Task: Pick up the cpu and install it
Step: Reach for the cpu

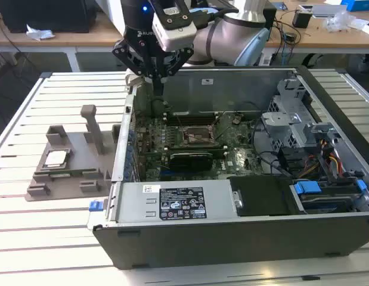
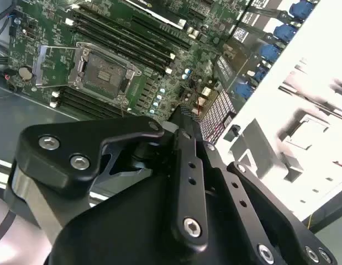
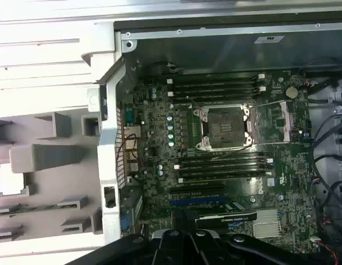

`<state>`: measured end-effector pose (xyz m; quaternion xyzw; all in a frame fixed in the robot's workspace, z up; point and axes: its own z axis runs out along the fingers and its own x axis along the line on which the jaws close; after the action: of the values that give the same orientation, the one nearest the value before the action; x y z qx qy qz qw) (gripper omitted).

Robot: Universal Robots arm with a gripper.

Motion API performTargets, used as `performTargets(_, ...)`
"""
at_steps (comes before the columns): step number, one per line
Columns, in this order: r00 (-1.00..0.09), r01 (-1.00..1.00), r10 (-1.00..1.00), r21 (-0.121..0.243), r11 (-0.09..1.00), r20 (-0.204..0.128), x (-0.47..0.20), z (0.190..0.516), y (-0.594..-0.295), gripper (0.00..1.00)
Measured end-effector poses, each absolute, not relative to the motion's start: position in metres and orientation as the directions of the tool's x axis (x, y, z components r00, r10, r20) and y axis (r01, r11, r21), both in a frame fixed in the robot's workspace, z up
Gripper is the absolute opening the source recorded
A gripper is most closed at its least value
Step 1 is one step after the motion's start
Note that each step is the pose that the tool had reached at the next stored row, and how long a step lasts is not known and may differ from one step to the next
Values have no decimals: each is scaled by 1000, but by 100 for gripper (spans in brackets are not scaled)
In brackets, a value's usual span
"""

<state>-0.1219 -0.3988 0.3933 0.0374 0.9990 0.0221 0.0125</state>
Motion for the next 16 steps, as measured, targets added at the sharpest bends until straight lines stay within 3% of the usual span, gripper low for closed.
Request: performTargets(16, -997, 74, 75, 45, 996, -23, -185, 393, -399, 11)
